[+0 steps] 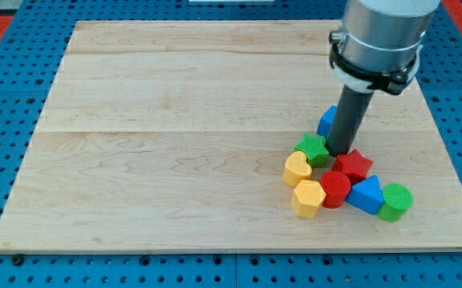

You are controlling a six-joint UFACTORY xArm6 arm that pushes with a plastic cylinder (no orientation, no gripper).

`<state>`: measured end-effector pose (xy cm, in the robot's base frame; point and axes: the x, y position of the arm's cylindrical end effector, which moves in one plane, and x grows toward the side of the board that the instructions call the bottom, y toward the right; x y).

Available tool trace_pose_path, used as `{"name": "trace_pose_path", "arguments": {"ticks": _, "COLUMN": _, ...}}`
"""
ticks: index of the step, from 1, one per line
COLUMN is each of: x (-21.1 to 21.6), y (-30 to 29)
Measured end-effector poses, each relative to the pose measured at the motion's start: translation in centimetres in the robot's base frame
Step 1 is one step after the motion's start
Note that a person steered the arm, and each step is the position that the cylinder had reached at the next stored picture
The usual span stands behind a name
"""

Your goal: Separate the green star and yellow heart

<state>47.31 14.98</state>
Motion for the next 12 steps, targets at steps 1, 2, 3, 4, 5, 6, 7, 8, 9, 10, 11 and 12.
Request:
{"name": "trace_pose_path", "arguments": {"ticks": 1, "x": -2.9, "y": 4.4}}
{"name": "trace_pose_path", "arguments": {"ticks": 2, "x": -3.2, "y": 6.4}}
{"name": "trace_pose_path", "arguments": {"ticks": 3, "x": -1.8, "y": 5.8}}
{"name": "trace_pose_path", "arguments": {"ticks": 4, "x": 1.0, "y": 1.6}}
{"name": "trace_pose_path", "arguments": {"ticks": 5, "x": 1.1, "y": -0.1}}
{"name": "trace_pose_path", "arguments": {"ticks": 6, "x": 1.1, "y": -0.8}}
{"name": "trace_pose_path", "arguments": {"ticks": 7, "x": 1.1, "y": -3.1}}
{"name": "trace_pose_path", "arguments": {"ticks": 8, "x": 1.1, "y": -4.6}}
{"name": "trace_pose_path", "arguments": {"ticks": 9, "x": 1.1, "y": -4.6}}
{"name": "trace_pose_path", "arguments": {"ticks": 10, "x": 1.1, "y": -4.8}}
{"name": "trace_pose_path", "arguments": {"ticks": 11, "x": 1.6, "y": -6.3}}
{"name": "trace_pose_path", "arguments": {"ticks": 12, "x": -0.3, "y": -8.8}}
